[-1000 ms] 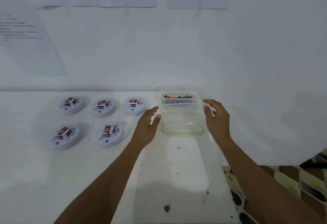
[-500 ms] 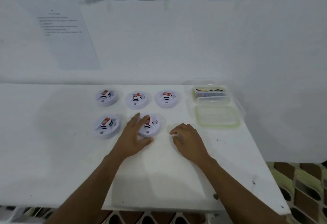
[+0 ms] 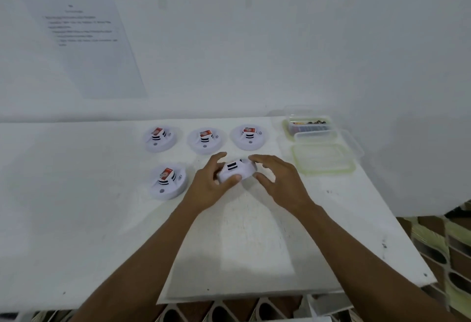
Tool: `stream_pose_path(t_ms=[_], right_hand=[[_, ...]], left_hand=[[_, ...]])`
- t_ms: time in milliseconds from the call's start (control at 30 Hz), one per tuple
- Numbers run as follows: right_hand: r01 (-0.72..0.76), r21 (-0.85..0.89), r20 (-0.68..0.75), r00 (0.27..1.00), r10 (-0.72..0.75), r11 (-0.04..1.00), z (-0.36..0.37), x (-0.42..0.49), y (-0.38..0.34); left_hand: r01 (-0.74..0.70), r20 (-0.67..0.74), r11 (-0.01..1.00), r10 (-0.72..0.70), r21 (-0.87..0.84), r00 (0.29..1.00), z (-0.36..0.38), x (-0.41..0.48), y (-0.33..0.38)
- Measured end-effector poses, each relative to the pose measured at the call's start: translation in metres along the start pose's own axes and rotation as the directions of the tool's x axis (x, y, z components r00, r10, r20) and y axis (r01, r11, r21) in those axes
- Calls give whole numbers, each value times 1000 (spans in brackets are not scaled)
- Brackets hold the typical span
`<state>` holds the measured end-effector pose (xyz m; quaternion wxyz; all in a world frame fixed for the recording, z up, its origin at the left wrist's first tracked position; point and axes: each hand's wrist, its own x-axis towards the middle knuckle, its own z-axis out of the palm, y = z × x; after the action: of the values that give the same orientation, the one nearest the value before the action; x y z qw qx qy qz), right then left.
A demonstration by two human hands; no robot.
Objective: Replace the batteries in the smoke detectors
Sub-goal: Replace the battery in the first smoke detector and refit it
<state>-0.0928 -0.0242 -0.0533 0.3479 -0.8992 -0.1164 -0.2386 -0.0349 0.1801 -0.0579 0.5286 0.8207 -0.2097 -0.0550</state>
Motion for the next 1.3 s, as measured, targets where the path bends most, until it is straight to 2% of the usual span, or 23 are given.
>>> stream_pose_path(t_ms=[100,167,233,367,433,567,700,833,1000,1133,1300], right_hand=[[-140,117,-8,990,142,983,-9,9,-7],[-295,246,-12,952,307,923,-13,10,-10],[-429,342,66,898,435,836,-17,11,-12],[-552,512,242,828,506,658,-22,14,-22],[-586,502,273,805,526,636,-24,16,-26],[-584,409,201,807,555,702,-26,17,-22],[-559,444,207,824,527,700,-33,14,-14],[-564,525,263,820,509,637,-36,13,-15],[-572,572,311,814,491,588,-39,13,-19],[-571,570,357,820,448,591,-44,13,-20],[-565,541,383,825,416,622,-48,13,-21]], left_hand=[[-2,-93,995,-7,-95,996,-4,2,3],[-6,-89,989,-7,-147,996,-5,2,3],[-37,-58,996,32,-86,998,-4,1,5],[-84,-58,996,82,-40,995,7,4,11],[-120,-74,993,121,7,990,13,7,11],[-227,-77,964,239,135,968,14,13,12],[-292,-48,939,305,180,951,12,17,17],[-276,-21,952,281,135,959,15,17,21],[-233,-5,972,233,-22,972,17,15,31],[-215,96,972,224,-96,970,16,17,33],[-196,146,974,211,-111,967,11,19,29]])
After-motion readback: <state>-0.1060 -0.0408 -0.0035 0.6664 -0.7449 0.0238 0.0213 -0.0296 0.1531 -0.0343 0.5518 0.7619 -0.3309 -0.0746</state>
